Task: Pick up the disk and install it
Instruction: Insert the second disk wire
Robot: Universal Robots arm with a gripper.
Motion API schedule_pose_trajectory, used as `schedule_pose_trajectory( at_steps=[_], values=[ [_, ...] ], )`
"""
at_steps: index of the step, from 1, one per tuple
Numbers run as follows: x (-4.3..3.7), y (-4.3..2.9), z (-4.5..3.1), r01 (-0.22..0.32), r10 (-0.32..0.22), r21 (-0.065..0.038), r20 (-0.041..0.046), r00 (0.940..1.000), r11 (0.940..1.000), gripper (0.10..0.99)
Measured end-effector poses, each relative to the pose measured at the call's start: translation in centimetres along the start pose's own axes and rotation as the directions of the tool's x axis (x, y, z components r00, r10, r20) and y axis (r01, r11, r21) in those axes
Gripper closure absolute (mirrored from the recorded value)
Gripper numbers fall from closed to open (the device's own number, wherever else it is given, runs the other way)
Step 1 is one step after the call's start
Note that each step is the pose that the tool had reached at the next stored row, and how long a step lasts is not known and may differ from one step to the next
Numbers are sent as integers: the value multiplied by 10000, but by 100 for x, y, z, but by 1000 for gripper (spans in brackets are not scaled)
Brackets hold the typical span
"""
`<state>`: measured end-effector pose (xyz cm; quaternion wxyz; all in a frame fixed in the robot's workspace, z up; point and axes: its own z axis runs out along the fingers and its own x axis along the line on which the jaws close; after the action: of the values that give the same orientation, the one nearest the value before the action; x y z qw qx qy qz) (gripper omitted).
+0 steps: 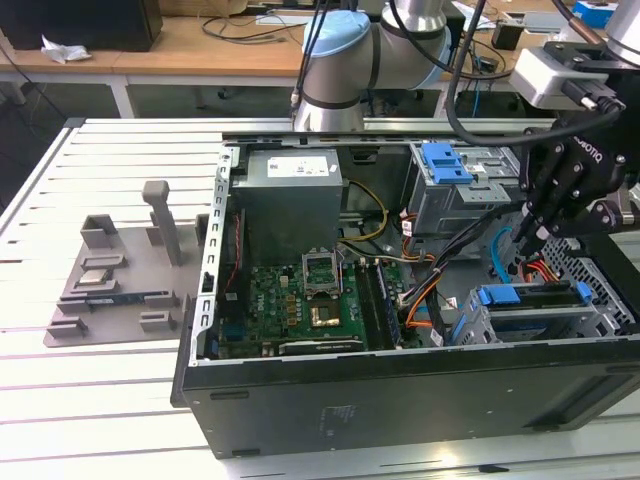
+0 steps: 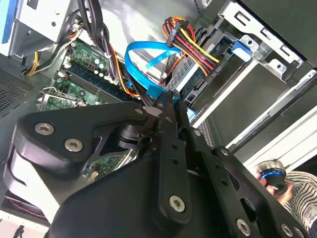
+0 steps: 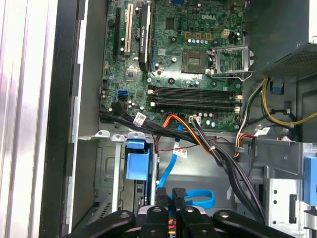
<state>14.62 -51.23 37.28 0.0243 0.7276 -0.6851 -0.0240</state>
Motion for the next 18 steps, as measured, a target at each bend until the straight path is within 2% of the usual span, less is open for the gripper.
schedule_pose_trajectory(
  at_steps=[6,18],
  values=[
    [125,7,8,0,0,-1,1,10000,10000,925],
    [191,-19,108,1,-1,0,2,10000,10000,925]
  ],
)
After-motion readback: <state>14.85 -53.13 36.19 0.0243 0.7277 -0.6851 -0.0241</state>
